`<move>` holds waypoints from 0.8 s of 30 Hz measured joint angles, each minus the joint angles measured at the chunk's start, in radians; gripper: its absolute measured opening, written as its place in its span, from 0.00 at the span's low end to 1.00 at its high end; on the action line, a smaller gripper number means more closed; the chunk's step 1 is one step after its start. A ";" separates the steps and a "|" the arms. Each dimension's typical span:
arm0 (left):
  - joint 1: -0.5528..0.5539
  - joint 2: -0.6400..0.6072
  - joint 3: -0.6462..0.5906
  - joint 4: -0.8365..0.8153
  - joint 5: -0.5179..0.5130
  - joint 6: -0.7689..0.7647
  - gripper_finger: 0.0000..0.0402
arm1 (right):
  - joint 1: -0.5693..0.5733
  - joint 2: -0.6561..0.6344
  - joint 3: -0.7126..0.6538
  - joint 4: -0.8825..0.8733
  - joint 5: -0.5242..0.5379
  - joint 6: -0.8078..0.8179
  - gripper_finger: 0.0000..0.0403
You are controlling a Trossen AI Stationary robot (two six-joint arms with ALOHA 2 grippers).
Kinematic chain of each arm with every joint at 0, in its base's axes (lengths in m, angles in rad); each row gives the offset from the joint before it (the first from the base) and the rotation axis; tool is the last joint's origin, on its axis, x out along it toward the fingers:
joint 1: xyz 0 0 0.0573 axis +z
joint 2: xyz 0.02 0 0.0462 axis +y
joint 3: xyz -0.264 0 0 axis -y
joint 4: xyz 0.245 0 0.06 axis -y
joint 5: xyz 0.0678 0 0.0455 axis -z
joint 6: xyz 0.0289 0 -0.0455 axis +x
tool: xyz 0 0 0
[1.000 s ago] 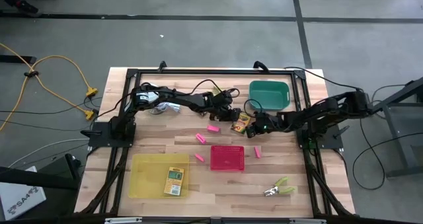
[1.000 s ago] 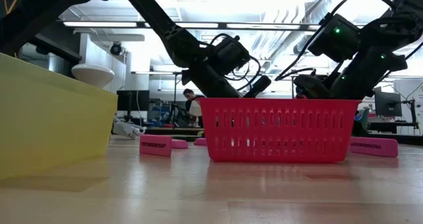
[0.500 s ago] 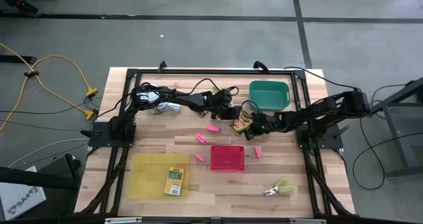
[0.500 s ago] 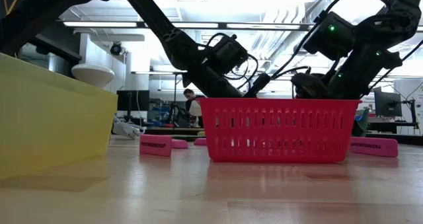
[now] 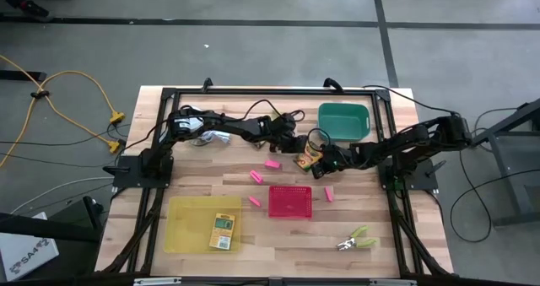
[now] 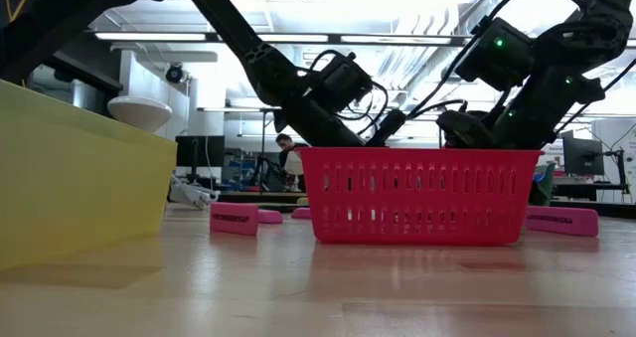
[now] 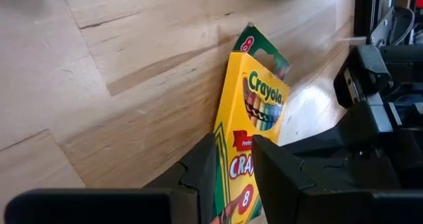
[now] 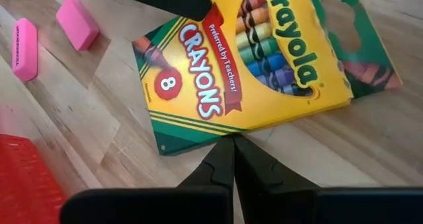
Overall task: Pick & Place School Supplies
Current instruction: Put the right yellow crayon box into the yellow bin
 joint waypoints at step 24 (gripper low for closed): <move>0.017 -0.002 0.003 -0.172 0.008 0.113 0.18 | -0.001 0.002 0.000 0.002 0.001 0.001 0.00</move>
